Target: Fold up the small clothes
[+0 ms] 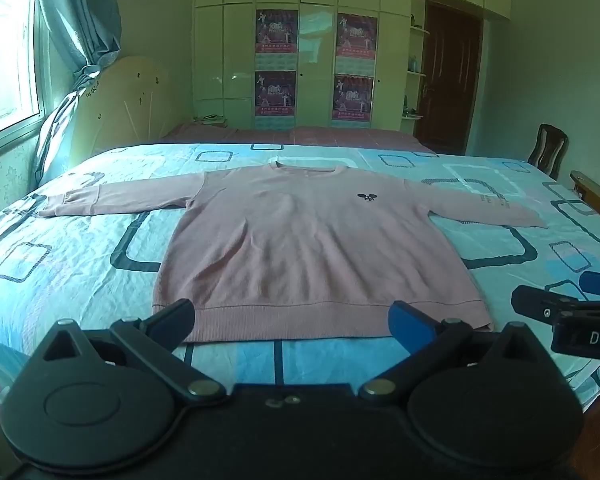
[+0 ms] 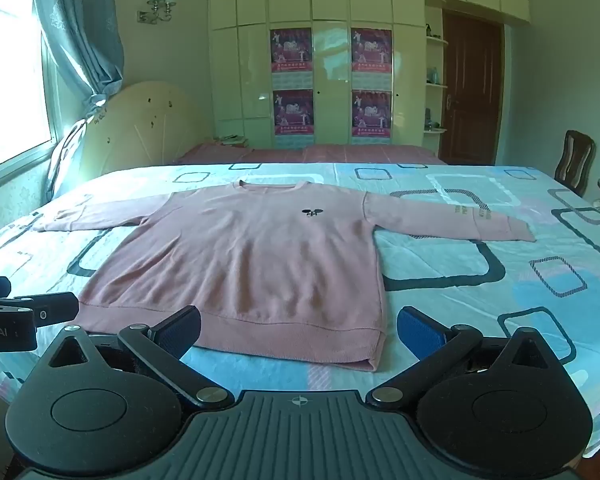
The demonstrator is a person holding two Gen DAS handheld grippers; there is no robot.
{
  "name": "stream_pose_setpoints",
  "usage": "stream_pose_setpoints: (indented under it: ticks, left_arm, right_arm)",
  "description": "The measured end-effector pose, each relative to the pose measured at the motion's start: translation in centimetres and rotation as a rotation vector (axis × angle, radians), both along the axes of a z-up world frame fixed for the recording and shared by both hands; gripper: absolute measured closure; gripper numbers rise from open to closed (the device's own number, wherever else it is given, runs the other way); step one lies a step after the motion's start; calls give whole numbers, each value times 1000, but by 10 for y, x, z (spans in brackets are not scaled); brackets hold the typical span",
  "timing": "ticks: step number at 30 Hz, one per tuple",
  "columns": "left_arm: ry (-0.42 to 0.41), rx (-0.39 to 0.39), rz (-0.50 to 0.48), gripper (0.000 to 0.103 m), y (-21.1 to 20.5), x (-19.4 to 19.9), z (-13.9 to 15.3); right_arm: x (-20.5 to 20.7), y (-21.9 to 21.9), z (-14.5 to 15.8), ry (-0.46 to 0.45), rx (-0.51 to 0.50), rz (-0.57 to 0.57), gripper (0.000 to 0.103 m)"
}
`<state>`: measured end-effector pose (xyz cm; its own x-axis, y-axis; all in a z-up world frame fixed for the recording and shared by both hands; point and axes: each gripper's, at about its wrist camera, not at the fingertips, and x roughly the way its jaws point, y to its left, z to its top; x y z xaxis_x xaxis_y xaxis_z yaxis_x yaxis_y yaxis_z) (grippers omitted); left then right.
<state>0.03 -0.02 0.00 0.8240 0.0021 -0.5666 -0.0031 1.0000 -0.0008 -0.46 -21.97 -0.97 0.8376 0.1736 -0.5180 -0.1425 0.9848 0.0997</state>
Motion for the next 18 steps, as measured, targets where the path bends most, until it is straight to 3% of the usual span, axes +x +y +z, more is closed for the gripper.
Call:
stream_pose_setpoints:
  ticks: [18]
  left_arm:
    - [-5, -6, 7, 1, -2, -1, 0]
  right_arm:
    - [1, 1, 1, -4, 2, 1, 0]
